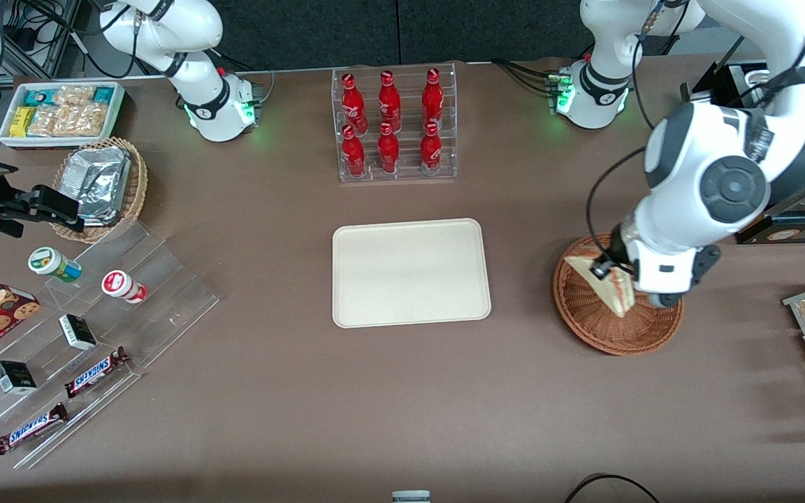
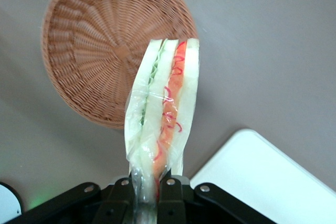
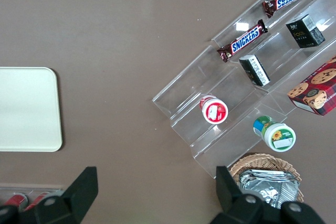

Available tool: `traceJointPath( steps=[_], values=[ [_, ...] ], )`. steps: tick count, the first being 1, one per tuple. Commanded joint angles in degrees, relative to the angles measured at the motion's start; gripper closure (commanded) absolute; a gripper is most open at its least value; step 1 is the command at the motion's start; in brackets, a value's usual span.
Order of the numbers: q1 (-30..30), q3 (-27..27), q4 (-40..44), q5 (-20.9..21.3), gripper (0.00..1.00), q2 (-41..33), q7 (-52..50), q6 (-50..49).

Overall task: Place sandwich from basket to tray
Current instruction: 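Lift the sandwich and carry it with the left gripper over the tray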

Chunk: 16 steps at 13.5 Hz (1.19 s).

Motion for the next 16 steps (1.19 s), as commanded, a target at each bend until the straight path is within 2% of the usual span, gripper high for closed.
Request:
traceJointPath(
  steps=[1,5,10,11,13,16],
  values=[
    [0.1,-5.4,2.3,1.1,1.00,0.4,0.4,-1.8],
    [0.0,-15.2,2.1,1.2,1.00,2.4,0.4,-1.1],
    [0.0,-25.7,2.2,3.5,1.00,8.9,0.2,2.9],
    [-1.4,-26.8,2.3,3.7,1.00,11.0,0.2,5.2],
    [-7.6,-26.3,3.3,8.4,0.99,15.0,-1.5,6.7],
    [-9.3,-26.3,3.5,12.7,0.98,21.2,-4.5,9.0]
  ],
)
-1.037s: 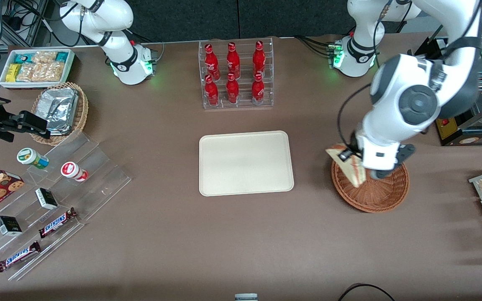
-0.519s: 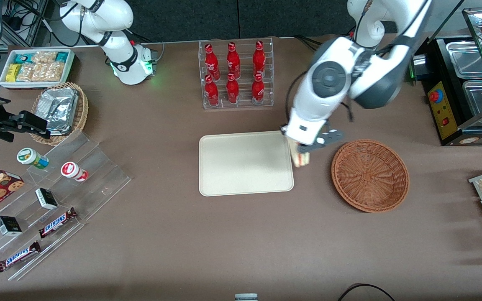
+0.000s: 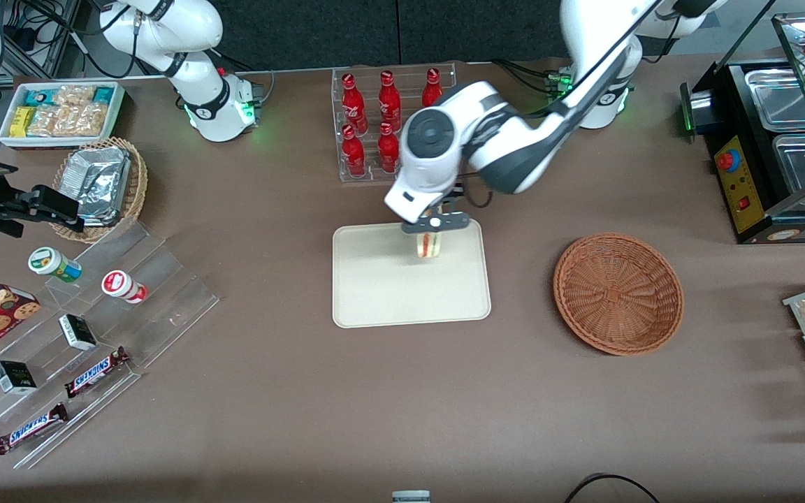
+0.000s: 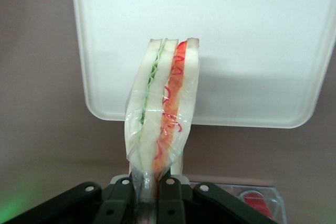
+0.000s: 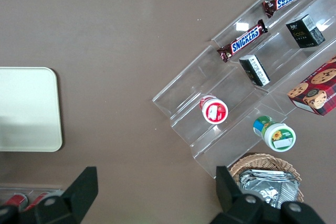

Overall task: Place sandwich from basket to tray
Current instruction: 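Lower the sandwich onto the tray and open the left gripper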

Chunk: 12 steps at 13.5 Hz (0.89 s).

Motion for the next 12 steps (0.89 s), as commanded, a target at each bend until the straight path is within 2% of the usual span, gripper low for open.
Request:
traceJointPath(
  steps=[1,3,7,12],
  values=[
    [-1.7,0.0,2.8,3.4,0.96,5.7,-2.3,2.1],
    [-1.8,0.0,3.3,4.8,0.96,7.8,-4.4,3.9],
    [-2.3,0.0,8.0,10.4,0.96,13.3,-9.9,4.0],
    [-3.9,0.0,12.3,15.0,0.96,18.0,-12.0,5.8]
  ],
)
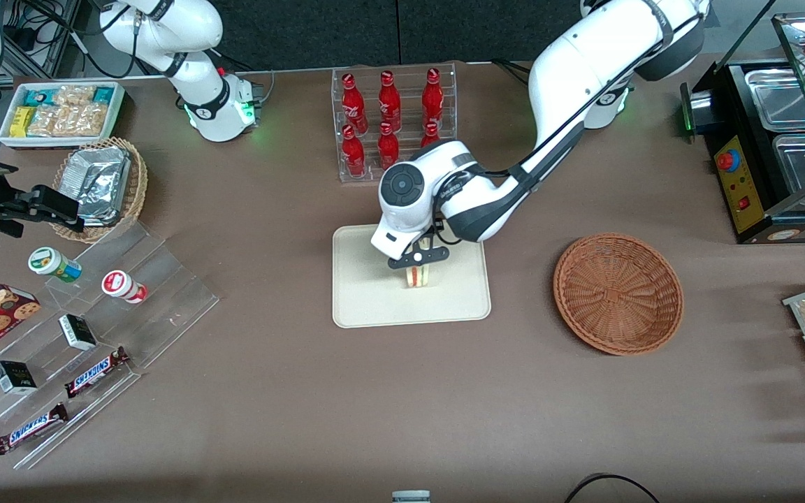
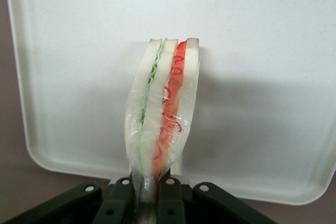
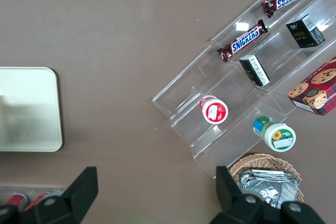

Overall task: Place sandwich from basket to tray
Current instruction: 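Lower the sandwich onto the tray and open the left gripper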

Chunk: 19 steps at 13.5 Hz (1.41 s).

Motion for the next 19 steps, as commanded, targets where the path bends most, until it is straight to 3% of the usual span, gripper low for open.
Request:
traceJointPath(
  steps=[1,3,4,5,7,8,13,19],
  values=[
    [-1.5,-0.1,2.9,3.3,0.96,3.1,-3.1,2.2],
    [-1.6,0.0,2.7,3.4,0.92,3.2,-3.6,2.3],
    [-1.7,-0.1,2.7,3.4,0.77,3.3,-3.6,2.4],
    [-1.6,0.0,2.7,3.4,0.45,3.5,-3.4,2.5],
    [-1.6,0.0,2.8,3.4,0.11,3.8,-3.3,2.4],
    [-1.5,0.0,2.8,3.3,0.01,3.7,-3.3,2.4],
    [0.4,-0.1,2.5,2.9,0.00,-2.4,-9.7,-3.1],
    [8.6,-0.9,2.7,2.5,0.00,-9.3,-8.8,-8.8]
  ],
)
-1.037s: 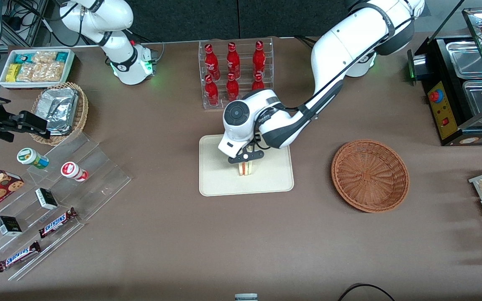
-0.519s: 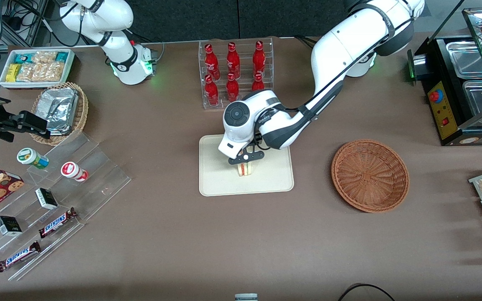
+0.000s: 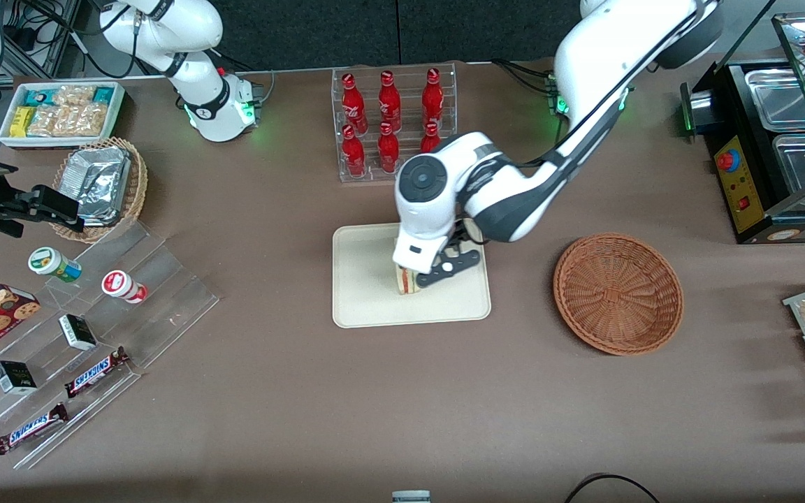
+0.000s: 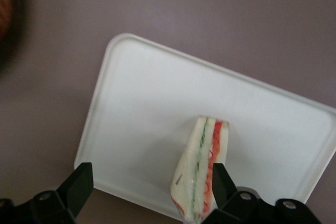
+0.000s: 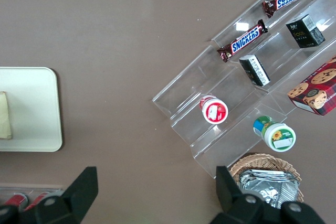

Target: Place sandwich from basket to tray

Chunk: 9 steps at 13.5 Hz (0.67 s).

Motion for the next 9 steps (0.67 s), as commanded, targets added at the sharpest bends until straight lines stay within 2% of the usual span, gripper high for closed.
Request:
traceJointPath(
  steps=[1,3,9],
  values=[
    [3.9,-0.8,-0.9,0.5,0.00,-2.9,0.6,-2.5],
    [6.9,-0.7,-1.2,-2.2,0.00,-6.1,5.6,-3.8],
    [18.5,-0.7,-0.9,-11.0,0.00,-17.2,28.4,-17.1]
  ],
)
